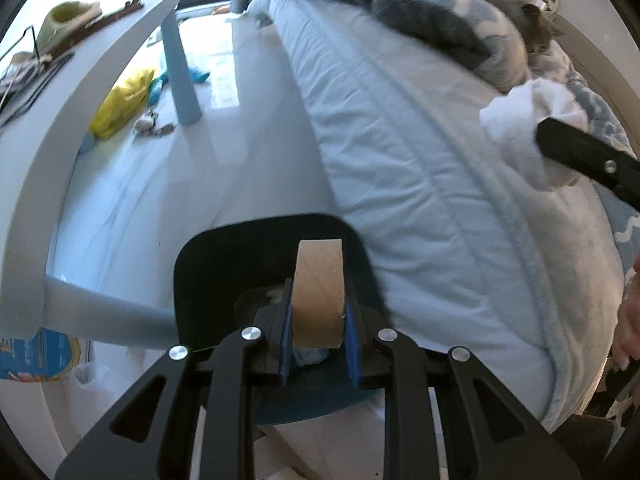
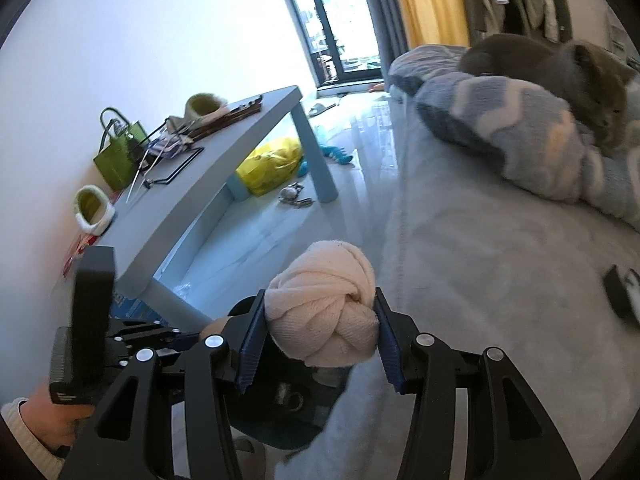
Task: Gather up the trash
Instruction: 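Carry the tape roll in the left tool and sock in the right tool over the bin, then open the left tool to drop the tape roll into the bin, then lower the knotted sock into the bin and open the right tool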
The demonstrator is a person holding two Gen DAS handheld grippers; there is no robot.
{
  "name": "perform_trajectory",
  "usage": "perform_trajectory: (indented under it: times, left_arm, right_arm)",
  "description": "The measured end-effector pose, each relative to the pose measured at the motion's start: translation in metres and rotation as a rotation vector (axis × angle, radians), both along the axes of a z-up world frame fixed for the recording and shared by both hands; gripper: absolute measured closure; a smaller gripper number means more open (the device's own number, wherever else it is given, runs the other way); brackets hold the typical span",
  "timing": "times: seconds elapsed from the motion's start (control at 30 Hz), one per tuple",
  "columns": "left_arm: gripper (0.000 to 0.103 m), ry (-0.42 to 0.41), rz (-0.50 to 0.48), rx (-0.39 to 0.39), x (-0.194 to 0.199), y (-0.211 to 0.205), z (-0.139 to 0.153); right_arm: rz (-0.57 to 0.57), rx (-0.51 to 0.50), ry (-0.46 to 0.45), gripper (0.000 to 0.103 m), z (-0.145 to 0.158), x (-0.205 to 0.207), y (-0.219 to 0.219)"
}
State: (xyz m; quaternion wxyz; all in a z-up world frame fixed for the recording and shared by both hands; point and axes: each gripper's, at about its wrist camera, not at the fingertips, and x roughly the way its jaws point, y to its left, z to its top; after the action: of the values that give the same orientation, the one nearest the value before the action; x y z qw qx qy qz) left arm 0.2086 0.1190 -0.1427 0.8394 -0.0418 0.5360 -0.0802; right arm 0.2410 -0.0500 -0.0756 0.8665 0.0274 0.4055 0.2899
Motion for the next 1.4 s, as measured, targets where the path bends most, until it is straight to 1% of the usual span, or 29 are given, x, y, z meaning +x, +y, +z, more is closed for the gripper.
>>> perform_trajectory:
  times: [0.13,0.33,0.47,0.53,0.63,0.7,0.73,0.8,0.97,1.03,1.23,1.4]
  left_arm:
    - [0.079,0.044,0.011,0.002,-0.001,0.010,-0.015]
    - [0.079,0.119,0.020,-0.015,-0.006,0.030,-0.040]
    - [0.079,0.164,0.027,-0.031,-0.009,0.040,-0.051]
    - [0.079,0.173,0.019,-0.040,-0.011,0.043,-0.054]
    - [0.073,0.186,0.012,-0.043,-0.012,0.046,-0.056]
    - [0.067,0.190,0.010,-0.044,-0.014,0.050,-0.057]
    - [0.066,0.190,0.014,-0.048,-0.014,0.053,-0.056]
    - [0.059,0.183,0.023,-0.055,-0.015,0.058,-0.054]
    - [0.048,0.152,0.049,-0.069,-0.017,0.068,-0.046]
    - [0.047,0.132,0.059,-0.074,-0.016,0.071,-0.041]
    - [0.047,0.062,0.084,-0.054,-0.018,0.081,-0.022]
    - [0.049,0.016,0.108,-0.050,-0.021,0.091,-0.004]
  right_arm:
    - [0.029,-0.006,0.005,0.052,-0.004,0.000,0.020]
    - [0.065,-0.018,0.019,0.052,-0.012,0.001,0.048]
    - [0.076,-0.028,0.029,0.052,-0.019,0.002,0.060]
    - [0.080,-0.033,0.033,0.052,-0.022,0.003,0.066]
    - [0.087,-0.046,0.046,0.052,-0.029,0.004,0.074]
    - [0.091,-0.062,0.060,0.052,-0.035,0.005,0.080]
    - [0.092,-0.068,0.066,0.052,-0.037,0.006,0.082]
    - [0.095,-0.083,0.083,0.052,-0.043,0.007,0.085]
    - [0.107,-0.123,0.142,0.052,-0.063,0.012,0.097]
    - [0.108,-0.137,0.168,0.052,-0.071,0.014,0.101]
    - [0.112,-0.180,0.229,0.052,-0.094,0.014,0.107]
    - [0.130,-0.173,0.294,0.052,-0.112,0.014,0.110]
